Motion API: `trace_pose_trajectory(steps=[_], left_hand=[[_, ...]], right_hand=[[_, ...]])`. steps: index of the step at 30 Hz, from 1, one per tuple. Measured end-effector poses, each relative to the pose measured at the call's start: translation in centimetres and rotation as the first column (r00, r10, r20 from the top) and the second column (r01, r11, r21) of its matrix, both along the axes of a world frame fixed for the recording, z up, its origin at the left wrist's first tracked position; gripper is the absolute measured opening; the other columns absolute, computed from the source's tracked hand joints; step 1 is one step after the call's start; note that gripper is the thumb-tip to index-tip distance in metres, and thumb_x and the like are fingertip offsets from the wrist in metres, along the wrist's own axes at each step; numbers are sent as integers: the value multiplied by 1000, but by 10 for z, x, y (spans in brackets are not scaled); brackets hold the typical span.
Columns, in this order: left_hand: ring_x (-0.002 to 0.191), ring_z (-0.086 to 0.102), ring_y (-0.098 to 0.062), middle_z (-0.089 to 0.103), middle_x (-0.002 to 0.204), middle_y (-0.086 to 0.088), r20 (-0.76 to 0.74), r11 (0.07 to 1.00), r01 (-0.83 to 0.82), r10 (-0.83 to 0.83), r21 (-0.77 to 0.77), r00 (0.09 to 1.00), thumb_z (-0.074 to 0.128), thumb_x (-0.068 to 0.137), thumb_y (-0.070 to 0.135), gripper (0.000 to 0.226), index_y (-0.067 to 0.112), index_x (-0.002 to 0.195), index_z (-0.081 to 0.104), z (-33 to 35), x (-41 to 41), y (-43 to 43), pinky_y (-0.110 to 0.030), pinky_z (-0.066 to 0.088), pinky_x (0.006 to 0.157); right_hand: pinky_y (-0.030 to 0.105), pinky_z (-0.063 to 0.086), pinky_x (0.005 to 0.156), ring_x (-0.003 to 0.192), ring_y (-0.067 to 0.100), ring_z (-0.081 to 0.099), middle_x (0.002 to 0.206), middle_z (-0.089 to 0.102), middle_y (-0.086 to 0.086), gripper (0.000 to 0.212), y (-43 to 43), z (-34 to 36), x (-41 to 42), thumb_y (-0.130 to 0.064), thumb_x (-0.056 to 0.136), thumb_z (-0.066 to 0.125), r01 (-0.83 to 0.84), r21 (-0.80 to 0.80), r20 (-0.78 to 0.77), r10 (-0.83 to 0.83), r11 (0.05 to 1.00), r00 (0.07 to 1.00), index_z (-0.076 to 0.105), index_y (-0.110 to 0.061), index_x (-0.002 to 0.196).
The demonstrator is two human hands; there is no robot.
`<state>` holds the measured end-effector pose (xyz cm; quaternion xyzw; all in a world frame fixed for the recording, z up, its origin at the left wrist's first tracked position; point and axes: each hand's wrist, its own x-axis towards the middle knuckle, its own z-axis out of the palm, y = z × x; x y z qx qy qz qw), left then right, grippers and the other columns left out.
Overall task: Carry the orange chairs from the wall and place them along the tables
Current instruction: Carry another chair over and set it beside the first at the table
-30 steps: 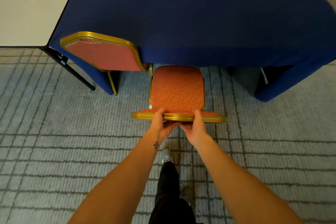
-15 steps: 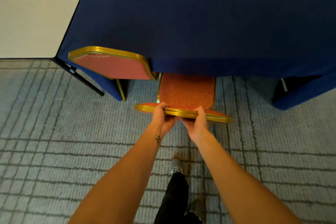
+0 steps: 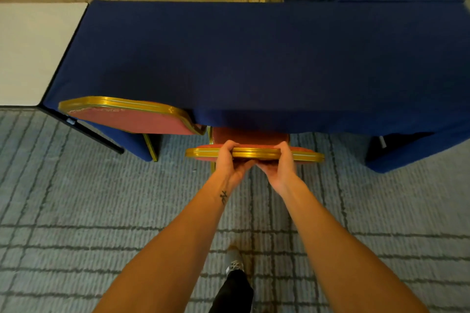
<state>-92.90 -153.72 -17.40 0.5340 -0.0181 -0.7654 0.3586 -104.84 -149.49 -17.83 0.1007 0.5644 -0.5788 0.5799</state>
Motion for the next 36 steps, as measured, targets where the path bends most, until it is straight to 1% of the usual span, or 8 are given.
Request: trace_pose_trajectory(steps=[4, 7, 13, 18, 26, 29, 32, 36], left_hand=[[91, 64, -32, 61, 87, -17, 0, 1000, 0, 0, -16, 1000, 54, 90, 14, 9, 6, 88, 56, 1, -5, -39, -44, 60, 72], [92, 63, -32, 60, 87, -16, -20, 1000, 20, -20, -24, 1000, 55, 90, 16, 11, 6, 88, 55, -5, -12, -62, -48, 58, 84], [97, 63, -33, 62, 93, -17, -50, 1000, 14, -14, -8, 999, 54, 89, 14, 12, 4, 94, 56, -4, -33, -118, -47, 58, 83], [87, 62, -29, 61, 89, -16, -76, 1000, 12, -13, -10, 997, 52, 89, 14, 14, 2, 94, 58, -3, -61, -120, -43, 56, 79], [90, 64, -32, 63, 91, -18, -62, 1000, 22, -21, 9, 998, 48, 88, 12, 17, 0, 93, 60, 0, -70, -127, -46, 56, 85], [108, 63, -38, 64, 105, -22, -79, 999, 31, -28, 35, 996, 47, 87, 12, 27, -3, 106, 60, 1, -62, -131, -51, 55, 94], [107, 62, -38, 64, 104, -22, -63, 997, 62, -59, 40, 996, 45, 87, 12, 26, -3, 100, 61, 0, -60, -130, -51, 56, 91], [108, 61, -41, 64, 102, -24, -54, 998, 53, -51, 40, 997, 43, 88, 11, 24, -3, 97, 61, -4, -47, -126, -55, 54, 94]], right_hand=[[52, 53, 99, 113, 37, 66, 119, 67, 18, 33, -36, -3, -7, -23, 89, 62, -24, -14, 12, 24, 1000, 1000, 58, -7, 118], [52, 55, 96, 114, 36, 64, 112, 64, 21, 19, -63, -6, -15, -20, 90, 58, -29, -31, 2, 30, 999, 1000, 56, -9, 105], [51, 56, 94, 112, 34, 66, 111, 66, 19, 35, -118, -8, -35, -20, 87, 58, -36, -55, -39, 34, 998, 999, 59, -7, 119], [48, 60, 85, 105, 32, 67, 111, 68, 17, 37, -130, -12, -65, -23, 87, 58, -22, -39, -60, 20, 999, 998, 61, -8, 121], [44, 60, 77, 98, 30, 68, 107, 68, 14, 36, -135, -13, -67, -26, 83, 60, 31, -19, -49, -32, 999, 998, 62, -13, 116], [43, 60, 79, 98, 28, 69, 109, 69, 12, 42, -136, -8, -56, -26, 83, 60, 52, -6, -36, -52, 999, 998, 62, -13, 123], [42, 61, 78, 100, 28, 69, 112, 70, 13, 46, -133, -10, -53, -26, 87, 61, 80, -4, -34, -80, 997, 996, 61, -12, 130], [48, 58, 91, 97, 27, 69, 106, 68, 13, 32, -124, -16, -46, -22, 90, 62, 49, -2, 10, -49, 999, 999, 62, -11, 119]])
